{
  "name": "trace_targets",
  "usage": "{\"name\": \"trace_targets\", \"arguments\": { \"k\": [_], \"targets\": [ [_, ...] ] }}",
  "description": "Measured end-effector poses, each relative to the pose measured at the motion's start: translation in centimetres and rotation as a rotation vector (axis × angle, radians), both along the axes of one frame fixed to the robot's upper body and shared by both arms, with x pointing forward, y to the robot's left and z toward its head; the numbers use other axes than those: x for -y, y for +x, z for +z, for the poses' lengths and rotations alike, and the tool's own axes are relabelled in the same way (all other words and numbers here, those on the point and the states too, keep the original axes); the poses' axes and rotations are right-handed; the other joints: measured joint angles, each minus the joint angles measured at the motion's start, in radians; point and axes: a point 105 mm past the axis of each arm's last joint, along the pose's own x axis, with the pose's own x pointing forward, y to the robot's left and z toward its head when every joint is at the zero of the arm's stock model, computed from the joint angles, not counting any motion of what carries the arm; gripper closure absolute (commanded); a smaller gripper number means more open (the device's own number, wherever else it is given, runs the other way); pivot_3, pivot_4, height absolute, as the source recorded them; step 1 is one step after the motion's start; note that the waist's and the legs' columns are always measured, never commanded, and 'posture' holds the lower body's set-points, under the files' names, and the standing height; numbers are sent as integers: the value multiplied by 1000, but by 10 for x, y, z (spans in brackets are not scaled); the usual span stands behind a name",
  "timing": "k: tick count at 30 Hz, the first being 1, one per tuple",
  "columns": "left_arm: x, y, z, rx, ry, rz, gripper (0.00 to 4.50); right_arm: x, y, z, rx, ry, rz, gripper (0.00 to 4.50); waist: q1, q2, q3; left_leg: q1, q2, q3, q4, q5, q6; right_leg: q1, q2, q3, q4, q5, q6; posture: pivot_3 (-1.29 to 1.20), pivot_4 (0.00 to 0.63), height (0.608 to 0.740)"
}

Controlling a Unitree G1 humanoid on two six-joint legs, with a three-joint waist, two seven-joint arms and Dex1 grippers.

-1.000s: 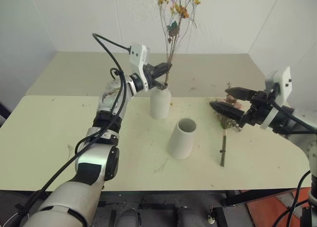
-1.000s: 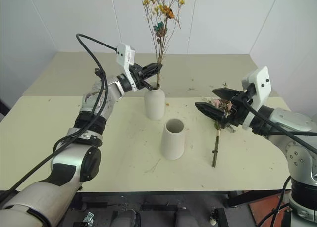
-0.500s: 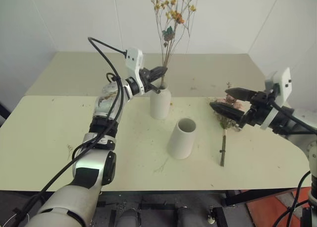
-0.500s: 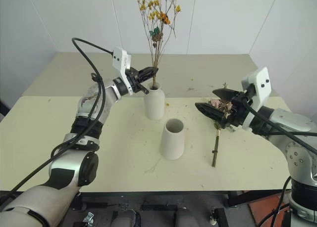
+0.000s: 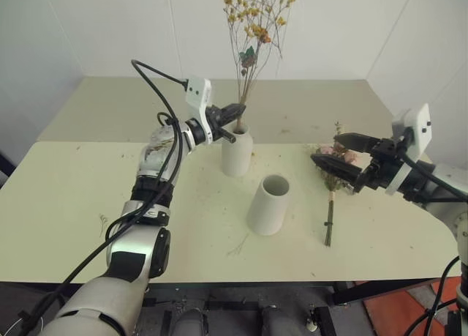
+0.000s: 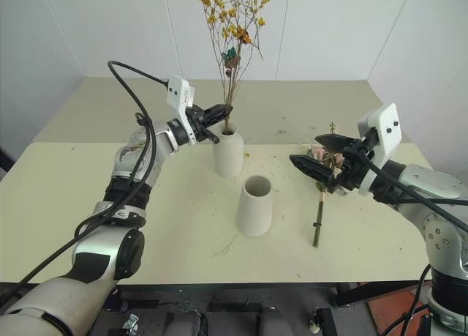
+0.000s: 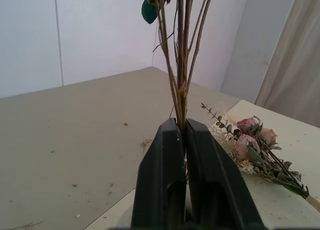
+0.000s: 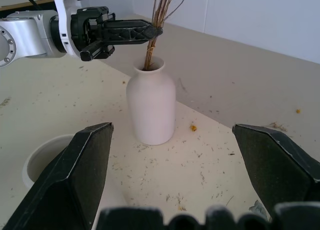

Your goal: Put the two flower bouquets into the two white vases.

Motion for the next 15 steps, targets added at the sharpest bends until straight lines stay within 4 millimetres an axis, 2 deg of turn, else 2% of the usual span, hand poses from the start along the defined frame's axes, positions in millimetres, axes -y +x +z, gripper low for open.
{"name": "trace_targets", "arguments": {
  "k": [3,5,10,15],
  "targets": [
    [-4,1,-1,-1,1,27,2164,0,0,0,2,-1,-1,0,0,0,0,0,0,0,0,0,0,0,0,0,0,0,0,0,150,740],
    [-7,0,-2,6,3,35,1640,0,0,0,2,-1,-2,0,-1,0,0,0,0,0,0,0,0,0,0,0,0,0,0,0,150,740],
    [-33,-13,-5,21,49,73,85,-1,1,1,8,0,1,0,-4,0,0,1,0,0,0,0,0,0,0,0,1,0,0,0,150,740],
    [-63,-40,-9,-2,115,87,34,-1,1,1,6,0,3,0,-4,0,0,1,1,0,0,0,0,0,0,0,1,0,0,0,150,740]
  ]
}}
